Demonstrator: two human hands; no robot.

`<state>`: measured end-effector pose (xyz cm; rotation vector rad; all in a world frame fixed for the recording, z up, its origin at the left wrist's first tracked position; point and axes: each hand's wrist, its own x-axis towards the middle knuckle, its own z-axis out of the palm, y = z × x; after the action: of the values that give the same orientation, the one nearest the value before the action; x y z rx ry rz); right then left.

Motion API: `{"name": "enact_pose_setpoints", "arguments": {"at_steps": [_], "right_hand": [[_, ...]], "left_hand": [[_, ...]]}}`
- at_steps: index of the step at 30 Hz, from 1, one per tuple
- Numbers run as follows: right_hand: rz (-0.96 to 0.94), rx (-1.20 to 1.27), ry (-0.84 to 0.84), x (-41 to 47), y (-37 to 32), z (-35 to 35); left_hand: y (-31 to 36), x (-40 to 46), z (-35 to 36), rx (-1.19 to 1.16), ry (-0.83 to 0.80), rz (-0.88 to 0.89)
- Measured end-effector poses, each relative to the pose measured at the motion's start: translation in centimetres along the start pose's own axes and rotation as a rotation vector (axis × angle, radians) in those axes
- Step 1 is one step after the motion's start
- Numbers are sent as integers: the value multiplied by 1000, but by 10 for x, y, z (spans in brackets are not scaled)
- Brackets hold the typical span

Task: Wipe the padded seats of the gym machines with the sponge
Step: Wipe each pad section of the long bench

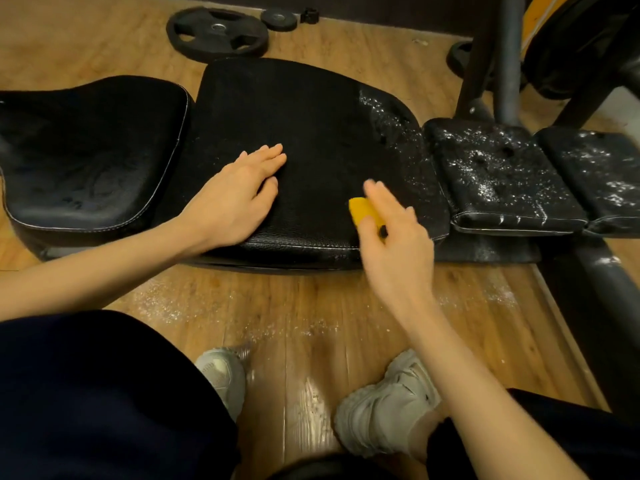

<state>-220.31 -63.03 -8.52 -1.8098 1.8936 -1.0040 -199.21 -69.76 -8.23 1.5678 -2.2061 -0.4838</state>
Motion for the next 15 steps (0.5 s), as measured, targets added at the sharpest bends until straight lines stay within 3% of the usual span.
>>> {"name": "enact_pose_setpoints", "arguments": {"at_steps": [4, 8, 11, 13, 15], "right_hand": [[-209, 193, 77, -29, -48, 56], [-534, 76, 150, -24, 6, 45], [-385, 112, 286, -22, 42, 35], [-250, 135, 379, -29, 25, 52], [-312, 95, 380, -40, -9, 79]], "left_hand": [[2, -1, -1, -13, 5, -1], [1, -1, -2, 5, 4, 5], [-1, -1, -1, 0, 12, 2], [0, 0, 0, 2, 18, -6], [2, 0, 0, 1, 20, -9]]}}
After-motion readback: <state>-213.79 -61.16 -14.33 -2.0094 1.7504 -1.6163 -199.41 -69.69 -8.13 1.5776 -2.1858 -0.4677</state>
